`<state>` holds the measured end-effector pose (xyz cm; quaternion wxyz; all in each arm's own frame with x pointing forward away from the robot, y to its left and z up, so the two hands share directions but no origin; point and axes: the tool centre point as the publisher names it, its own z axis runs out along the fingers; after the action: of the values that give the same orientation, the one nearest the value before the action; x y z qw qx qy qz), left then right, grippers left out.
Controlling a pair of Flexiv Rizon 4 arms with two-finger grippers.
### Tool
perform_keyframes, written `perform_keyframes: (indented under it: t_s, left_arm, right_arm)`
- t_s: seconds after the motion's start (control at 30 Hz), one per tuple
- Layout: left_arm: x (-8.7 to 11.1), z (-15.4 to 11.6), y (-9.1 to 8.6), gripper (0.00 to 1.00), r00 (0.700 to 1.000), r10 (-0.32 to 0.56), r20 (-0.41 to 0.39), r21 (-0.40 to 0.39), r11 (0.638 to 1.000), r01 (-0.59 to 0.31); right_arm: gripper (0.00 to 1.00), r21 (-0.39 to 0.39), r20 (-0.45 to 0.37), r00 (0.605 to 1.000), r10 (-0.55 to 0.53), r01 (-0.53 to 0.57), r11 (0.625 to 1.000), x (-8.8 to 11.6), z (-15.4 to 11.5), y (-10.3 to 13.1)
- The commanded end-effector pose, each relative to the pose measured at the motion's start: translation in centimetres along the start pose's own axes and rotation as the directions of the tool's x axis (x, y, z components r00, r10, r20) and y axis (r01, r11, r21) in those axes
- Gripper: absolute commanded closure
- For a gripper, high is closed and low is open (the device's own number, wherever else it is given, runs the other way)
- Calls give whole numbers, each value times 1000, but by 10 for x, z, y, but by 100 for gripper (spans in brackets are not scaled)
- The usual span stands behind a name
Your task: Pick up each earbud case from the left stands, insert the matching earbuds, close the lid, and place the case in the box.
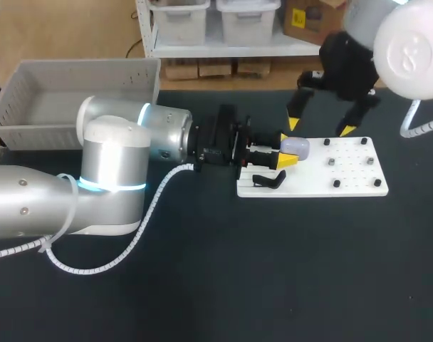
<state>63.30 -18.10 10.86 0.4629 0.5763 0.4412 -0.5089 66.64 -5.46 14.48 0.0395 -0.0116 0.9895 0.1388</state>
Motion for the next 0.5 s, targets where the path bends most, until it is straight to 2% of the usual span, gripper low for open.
perform_keyframes:
  t_s: [0.03,0.17,0.37,0.5]
  left_arm:
    - [1,0,-2,100,1000,3,2,-6,1000,-3]
    - [-1,-4,-1,100,1000,4,2,-16,1000,-4]
    - [-26,-49,8,100,999,31,12,-127,992,-29]
    - [-41,-76,13,100,997,70,-20,-174,982,-72]
  right_arm:
    - [0,-30,139,990,-12,16,999,17,-27,-10]
    - [0,-38,213,974,-80,90,995,29,-53,-11]
    - [0,-49,225,973,-59,71,996,48,-73,-26]
    - [0,-63,241,970,-20,36,997,54,-81,-38]
